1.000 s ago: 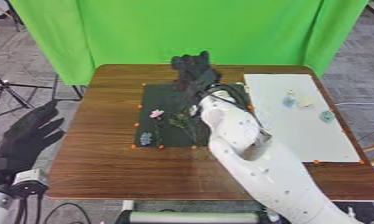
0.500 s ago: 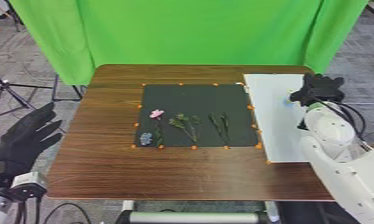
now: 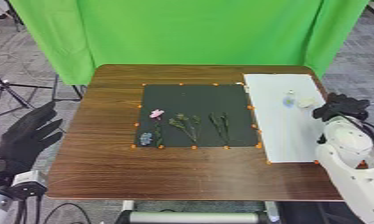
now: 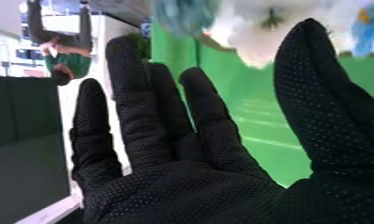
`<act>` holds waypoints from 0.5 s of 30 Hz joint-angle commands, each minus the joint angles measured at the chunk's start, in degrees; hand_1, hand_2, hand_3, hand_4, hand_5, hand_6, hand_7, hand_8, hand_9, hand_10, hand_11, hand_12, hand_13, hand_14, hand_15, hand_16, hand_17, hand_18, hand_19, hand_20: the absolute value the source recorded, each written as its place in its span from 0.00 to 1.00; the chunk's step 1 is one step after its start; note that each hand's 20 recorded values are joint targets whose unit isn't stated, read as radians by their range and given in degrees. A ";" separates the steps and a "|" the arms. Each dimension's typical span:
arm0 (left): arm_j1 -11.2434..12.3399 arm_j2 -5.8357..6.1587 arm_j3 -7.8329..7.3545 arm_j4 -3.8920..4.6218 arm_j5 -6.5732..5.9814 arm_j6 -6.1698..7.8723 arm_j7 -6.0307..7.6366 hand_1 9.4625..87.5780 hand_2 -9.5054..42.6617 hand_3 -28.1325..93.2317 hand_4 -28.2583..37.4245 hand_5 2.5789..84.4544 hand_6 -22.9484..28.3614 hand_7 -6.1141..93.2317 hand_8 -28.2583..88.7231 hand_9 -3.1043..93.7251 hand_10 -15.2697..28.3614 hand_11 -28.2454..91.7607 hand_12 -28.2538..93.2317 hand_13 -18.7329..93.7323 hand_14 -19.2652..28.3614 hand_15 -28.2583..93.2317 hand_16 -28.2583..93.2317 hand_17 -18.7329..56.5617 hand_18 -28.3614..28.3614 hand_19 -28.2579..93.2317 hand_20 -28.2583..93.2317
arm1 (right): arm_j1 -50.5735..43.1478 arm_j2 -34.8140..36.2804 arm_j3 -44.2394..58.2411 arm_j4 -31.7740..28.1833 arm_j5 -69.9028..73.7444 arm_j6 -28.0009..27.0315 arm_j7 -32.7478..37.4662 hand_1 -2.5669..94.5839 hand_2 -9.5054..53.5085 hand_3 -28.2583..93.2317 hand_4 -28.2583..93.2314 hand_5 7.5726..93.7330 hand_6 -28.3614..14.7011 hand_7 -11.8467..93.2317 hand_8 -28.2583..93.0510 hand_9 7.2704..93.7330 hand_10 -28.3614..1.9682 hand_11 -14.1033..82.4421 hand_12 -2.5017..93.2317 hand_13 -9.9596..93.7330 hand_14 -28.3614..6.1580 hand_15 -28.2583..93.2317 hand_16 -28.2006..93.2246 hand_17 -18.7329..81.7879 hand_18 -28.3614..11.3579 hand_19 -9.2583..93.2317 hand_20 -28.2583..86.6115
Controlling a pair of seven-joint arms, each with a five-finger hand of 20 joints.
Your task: Arrange flowers
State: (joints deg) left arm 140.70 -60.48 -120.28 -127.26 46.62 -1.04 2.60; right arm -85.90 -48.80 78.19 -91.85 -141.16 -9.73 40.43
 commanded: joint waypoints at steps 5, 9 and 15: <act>0.23 0.60 -0.12 0.17 -0.02 -0.36 -0.42 0.15 0.18 0.81 0.00 0.22 0.46 0.27 0.15 0.21 0.55 0.33 0.40 0.29 0.63 0.35 0.30 0.10 0.82 0.53 0.31 | 0.23 0.93 -2.65 6.55 -1.14 4.16 0.81 0.38 0.00 0.95 0.00 0.39 0.57 0.41 0.11 0.50 0.55 0.42 0.25 0.72 0.65 0.54 0.39 0.37 0.22 0.76 0.57; 0.26 0.67 -0.24 0.21 0.01 -0.28 -0.38 0.15 0.18 0.81 0.00 0.22 0.46 0.27 0.15 0.21 0.55 0.33 0.40 0.29 0.63 0.35 0.30 0.10 0.82 0.53 0.31 | -1.33 1.31 -2.74 5.92 -3.95 11.01 -1.76 0.51 0.02 0.89 0.00 0.58 0.68 0.56 0.20 0.78 0.72 0.32 0.45 0.85 0.79 0.53 0.51 0.44 0.23 0.81 0.60; 0.51 0.79 -0.71 0.13 -0.08 -0.44 -0.51 0.15 0.18 0.81 0.00 0.23 0.46 0.28 0.15 0.21 0.55 0.33 0.40 0.29 0.63 0.35 0.30 0.10 0.82 0.54 0.31 | -1.79 0.49 -2.61 -0.64 -4.53 14.29 -4.79 0.55 0.01 0.90 0.00 0.72 0.71 0.56 0.24 0.92 0.79 0.33 0.54 0.92 0.78 0.61 0.48 0.50 0.26 0.85 0.62</act>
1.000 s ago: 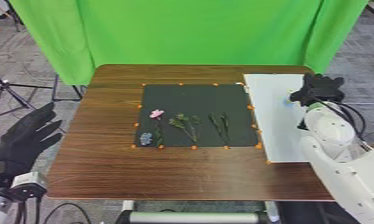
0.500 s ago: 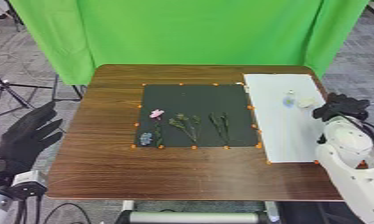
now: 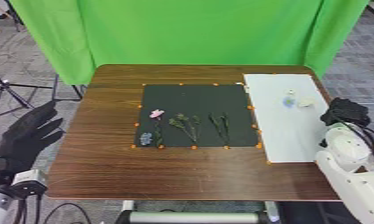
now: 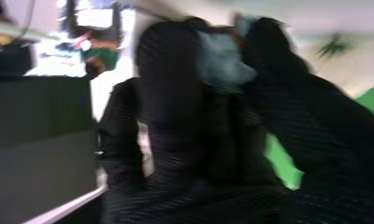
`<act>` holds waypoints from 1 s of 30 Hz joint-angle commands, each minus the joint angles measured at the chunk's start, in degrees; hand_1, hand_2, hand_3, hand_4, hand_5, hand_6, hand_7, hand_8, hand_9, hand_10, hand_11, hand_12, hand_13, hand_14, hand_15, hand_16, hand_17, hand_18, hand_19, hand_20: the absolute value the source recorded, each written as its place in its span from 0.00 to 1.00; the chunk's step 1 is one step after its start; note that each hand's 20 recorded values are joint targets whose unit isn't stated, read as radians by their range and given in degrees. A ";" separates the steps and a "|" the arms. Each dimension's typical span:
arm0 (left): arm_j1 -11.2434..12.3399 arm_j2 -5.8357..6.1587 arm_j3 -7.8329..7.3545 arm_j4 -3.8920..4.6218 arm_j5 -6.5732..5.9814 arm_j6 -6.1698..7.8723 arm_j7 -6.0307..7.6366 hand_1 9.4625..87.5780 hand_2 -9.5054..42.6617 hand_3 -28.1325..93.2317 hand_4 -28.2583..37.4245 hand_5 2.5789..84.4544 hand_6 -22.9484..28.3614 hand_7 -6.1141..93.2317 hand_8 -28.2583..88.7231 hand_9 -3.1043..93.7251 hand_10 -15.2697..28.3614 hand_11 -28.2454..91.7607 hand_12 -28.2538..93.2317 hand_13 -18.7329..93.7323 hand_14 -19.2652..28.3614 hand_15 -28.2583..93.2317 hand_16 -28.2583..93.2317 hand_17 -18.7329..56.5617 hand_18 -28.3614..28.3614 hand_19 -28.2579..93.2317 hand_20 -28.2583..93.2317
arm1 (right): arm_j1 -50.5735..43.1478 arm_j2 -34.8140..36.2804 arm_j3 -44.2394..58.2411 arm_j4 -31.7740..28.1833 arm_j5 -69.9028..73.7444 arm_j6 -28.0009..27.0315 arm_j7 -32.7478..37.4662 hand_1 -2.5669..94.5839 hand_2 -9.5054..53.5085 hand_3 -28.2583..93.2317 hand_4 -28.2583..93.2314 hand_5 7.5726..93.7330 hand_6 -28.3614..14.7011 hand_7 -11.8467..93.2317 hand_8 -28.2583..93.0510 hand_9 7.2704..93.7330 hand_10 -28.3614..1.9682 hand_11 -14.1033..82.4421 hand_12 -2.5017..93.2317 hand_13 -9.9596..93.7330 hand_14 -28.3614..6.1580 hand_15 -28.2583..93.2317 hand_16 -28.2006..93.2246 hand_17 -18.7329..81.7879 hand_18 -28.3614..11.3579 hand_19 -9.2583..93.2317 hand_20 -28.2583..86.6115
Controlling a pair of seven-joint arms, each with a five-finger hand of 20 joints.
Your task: Arrange flowers
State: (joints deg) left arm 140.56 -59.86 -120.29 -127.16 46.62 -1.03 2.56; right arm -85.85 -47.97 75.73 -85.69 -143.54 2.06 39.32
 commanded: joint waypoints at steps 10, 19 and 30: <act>0.36 0.91 -0.28 0.21 -0.21 -0.75 -1.24 0.15 0.18 0.81 0.00 0.23 0.46 0.28 0.15 0.21 0.55 0.33 0.40 0.29 0.63 0.35 0.30 0.10 0.82 0.54 0.31 | 8.89 -6.81 -11.74 -17.29 3.49 0.54 -13.33 0.54 0.00 0.91 0.00 0.73 0.71 0.56 0.23 0.92 0.77 0.34 0.57 0.91 0.77 0.64 0.48 0.50 0.26 0.85 0.62; 0.49 0.78 -0.01 0.01 -0.18 -0.61 -1.45 0.15 0.18 0.81 0.00 0.22 0.46 0.28 0.15 0.21 0.55 0.33 0.40 0.29 0.63 0.35 0.30 0.10 0.82 0.54 0.31 | 17.95 -15.47 -23.78 -14.56 3.70 -5.82 -18.35 0.53 0.00 0.92 0.00 0.72 0.71 0.57 0.23 0.90 0.73 0.35 0.58 0.88 0.77 0.66 0.51 0.48 0.26 0.85 0.63; 1.12 0.39 -0.14 -0.38 -0.13 -0.04 -1.67 0.15 0.18 0.81 0.00 0.22 0.46 0.28 0.15 0.21 0.55 0.33 0.40 0.29 0.63 0.35 0.30 0.10 0.82 0.54 0.31 | 20.83 -21.85 -30.47 -8.96 1.68 -9.33 -19.67 0.52 0.00 0.92 0.00 0.70 0.72 0.58 0.23 0.89 0.72 0.37 0.58 0.85 0.74 0.69 0.51 0.45 0.25 0.84 0.64</act>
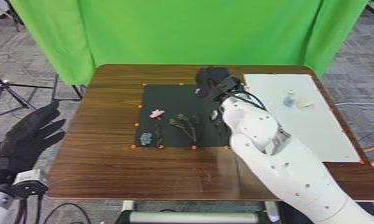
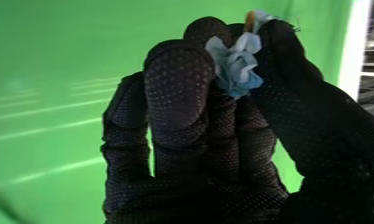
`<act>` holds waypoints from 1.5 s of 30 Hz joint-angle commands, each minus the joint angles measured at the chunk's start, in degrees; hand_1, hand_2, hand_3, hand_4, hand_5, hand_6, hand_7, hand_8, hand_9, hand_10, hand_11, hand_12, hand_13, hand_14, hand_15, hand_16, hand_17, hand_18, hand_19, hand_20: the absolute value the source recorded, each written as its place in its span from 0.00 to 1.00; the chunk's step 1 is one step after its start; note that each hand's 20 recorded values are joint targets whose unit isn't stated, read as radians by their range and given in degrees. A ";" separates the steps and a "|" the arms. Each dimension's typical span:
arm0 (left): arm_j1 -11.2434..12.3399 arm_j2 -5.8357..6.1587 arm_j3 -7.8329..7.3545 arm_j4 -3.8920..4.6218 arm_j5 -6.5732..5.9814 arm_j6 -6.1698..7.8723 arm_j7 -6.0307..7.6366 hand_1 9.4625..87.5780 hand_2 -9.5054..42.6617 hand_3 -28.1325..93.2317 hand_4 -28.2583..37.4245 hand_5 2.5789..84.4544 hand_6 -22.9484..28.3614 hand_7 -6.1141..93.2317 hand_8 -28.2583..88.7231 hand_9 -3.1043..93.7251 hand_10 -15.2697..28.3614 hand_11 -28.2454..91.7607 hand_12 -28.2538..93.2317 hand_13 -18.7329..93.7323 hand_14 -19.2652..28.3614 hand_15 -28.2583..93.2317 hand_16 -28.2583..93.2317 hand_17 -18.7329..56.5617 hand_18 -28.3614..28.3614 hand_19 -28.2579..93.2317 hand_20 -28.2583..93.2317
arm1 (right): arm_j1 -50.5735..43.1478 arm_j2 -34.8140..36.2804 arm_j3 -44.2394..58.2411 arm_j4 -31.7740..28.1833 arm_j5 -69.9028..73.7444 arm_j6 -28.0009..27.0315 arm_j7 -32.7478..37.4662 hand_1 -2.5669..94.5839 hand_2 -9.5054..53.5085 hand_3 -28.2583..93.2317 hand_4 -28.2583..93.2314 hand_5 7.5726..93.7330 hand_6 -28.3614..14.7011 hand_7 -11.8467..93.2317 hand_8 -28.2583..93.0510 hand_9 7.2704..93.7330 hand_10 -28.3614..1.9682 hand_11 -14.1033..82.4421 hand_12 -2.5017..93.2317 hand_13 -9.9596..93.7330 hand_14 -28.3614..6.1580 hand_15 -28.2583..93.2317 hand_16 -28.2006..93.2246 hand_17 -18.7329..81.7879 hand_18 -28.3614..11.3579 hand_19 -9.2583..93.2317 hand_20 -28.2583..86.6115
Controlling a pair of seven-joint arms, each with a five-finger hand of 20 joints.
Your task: Arrange flowers
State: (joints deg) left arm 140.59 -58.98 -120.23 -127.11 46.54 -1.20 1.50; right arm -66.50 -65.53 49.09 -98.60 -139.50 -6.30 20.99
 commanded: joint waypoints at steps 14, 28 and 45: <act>0.55 -0.28 0.41 -0.45 0.04 0.40 -0.59 0.15 0.18 0.81 0.00 0.22 0.46 0.27 0.15 0.21 0.55 0.33 0.40 0.29 0.63 0.36 0.30 0.10 0.82 0.54 0.31 | 3.14 -9.17 -7.63 9.21 -6.94 -0.81 -1.65 0.52 0.00 0.92 0.00 0.70 0.72 0.59 0.23 0.88 0.72 0.38 0.58 0.83 0.72 0.72 0.51 0.44 0.25 0.83 0.65; 0.01 -0.07 0.74 -0.35 0.02 0.38 -1.00 0.15 0.18 0.81 0.00 0.22 0.46 0.27 0.15 0.21 0.55 0.33 0.40 0.29 0.63 0.36 0.30 0.10 0.82 0.54 0.31 | 2.79 -10.56 -8.79 10.52 -9.94 -1.92 -2.35 0.50 0.00 0.91 0.00 0.67 0.71 0.60 0.23 0.83 0.72 0.39 0.58 0.79 0.70 0.73 0.51 0.41 0.24 0.81 0.65; 0.26 -0.11 0.69 -0.33 -0.03 0.49 -0.76 0.15 0.18 0.81 0.00 0.23 0.46 0.27 0.15 0.21 0.55 0.33 0.40 0.29 0.63 0.35 0.30 0.10 0.82 0.54 0.31 | 2.55 -10.59 -8.03 11.64 -13.61 -4.51 -2.20 0.41 0.00 0.93 0.00 0.56 0.68 0.53 0.22 0.64 0.66 0.51 0.43 0.66 0.61 0.76 0.43 0.35 0.23 0.78 0.67</act>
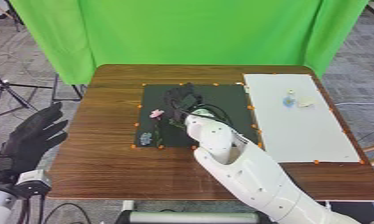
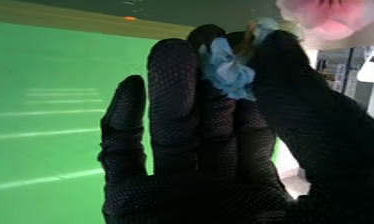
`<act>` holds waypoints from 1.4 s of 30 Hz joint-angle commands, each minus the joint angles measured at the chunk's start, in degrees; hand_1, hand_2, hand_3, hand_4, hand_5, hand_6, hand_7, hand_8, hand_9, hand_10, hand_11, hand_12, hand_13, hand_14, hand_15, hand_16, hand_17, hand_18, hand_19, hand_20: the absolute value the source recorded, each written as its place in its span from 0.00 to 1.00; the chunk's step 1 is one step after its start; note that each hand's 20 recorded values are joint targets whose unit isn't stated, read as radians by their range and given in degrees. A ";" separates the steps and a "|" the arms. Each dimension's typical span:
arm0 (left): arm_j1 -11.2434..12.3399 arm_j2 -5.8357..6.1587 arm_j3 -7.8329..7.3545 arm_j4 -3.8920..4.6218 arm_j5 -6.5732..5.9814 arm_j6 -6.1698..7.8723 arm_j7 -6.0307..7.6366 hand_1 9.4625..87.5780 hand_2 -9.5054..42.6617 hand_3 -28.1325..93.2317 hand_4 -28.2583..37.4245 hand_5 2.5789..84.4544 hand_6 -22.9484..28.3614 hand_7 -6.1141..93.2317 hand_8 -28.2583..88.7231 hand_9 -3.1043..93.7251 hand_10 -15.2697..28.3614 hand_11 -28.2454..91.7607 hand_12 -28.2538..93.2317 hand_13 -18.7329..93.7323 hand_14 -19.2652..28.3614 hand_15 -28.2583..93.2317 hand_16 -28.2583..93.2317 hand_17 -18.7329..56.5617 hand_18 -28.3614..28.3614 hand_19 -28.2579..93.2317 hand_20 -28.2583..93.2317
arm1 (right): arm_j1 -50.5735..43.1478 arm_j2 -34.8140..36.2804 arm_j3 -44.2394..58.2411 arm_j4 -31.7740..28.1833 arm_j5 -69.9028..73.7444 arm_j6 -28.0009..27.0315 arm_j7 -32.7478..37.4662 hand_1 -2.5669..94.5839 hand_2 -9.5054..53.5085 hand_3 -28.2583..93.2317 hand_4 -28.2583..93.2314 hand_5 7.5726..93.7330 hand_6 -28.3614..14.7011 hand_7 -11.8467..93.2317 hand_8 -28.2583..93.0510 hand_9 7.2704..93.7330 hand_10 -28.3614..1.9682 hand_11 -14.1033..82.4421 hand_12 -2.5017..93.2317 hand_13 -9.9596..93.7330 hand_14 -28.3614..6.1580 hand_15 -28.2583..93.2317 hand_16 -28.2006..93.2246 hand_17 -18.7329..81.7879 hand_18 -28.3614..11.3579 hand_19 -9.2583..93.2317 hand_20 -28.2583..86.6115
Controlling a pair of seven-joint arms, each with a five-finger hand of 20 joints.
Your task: Arrange flowers
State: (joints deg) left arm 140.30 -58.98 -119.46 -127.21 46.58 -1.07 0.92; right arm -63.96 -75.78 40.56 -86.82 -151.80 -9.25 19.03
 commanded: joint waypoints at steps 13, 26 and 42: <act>0.41 -0.03 0.01 -0.13 -0.06 0.35 -0.11 0.15 0.18 0.81 0.00 0.22 0.46 0.27 0.15 0.21 0.55 0.33 0.40 0.29 0.63 0.35 0.30 0.10 0.82 0.54 0.31 | -0.47 -0.62 1.21 -0.34 -1.53 -2.99 -0.54 0.33 0.00 0.93 0.00 0.55 0.67 0.50 0.08 0.58 0.59 0.59 0.33 0.63 0.58 0.77 0.42 0.33 0.21 0.77 0.68; 0.49 -0.21 -0.18 -0.12 -0.05 0.12 -0.20 0.15 0.18 0.81 0.00 0.22 0.46 0.27 0.15 0.21 0.55 0.33 0.40 0.29 0.63 0.36 0.30 0.10 0.82 0.54 0.31 | -0.50 -0.49 1.31 0.13 -2.73 -3.75 -0.40 0.28 0.00 0.91 0.00 0.53 0.65 0.49 0.08 0.56 0.56 0.58 0.33 0.61 0.56 0.77 0.42 0.32 0.20 0.77 0.68; 1.26 -1.28 -0.33 -0.57 0.03 0.56 0.53 0.15 0.18 0.81 0.00 0.22 0.46 0.27 0.15 0.21 0.55 0.33 0.40 0.29 0.63 0.35 0.30 0.10 0.82 0.54 0.31 | 2.42 5.29 7.89 -0.77 0.36 -0.76 3.45 0.25 0.00 0.92 0.00 0.44 0.59 0.43 0.10 0.46 0.49 0.49 0.30 0.56 0.54 0.71 0.39 0.29 0.20 0.74 0.67</act>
State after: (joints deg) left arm 140.38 -59.20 -119.50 -127.22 46.58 -1.07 1.10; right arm -64.90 -75.55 43.76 -87.89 -154.34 -12.84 18.66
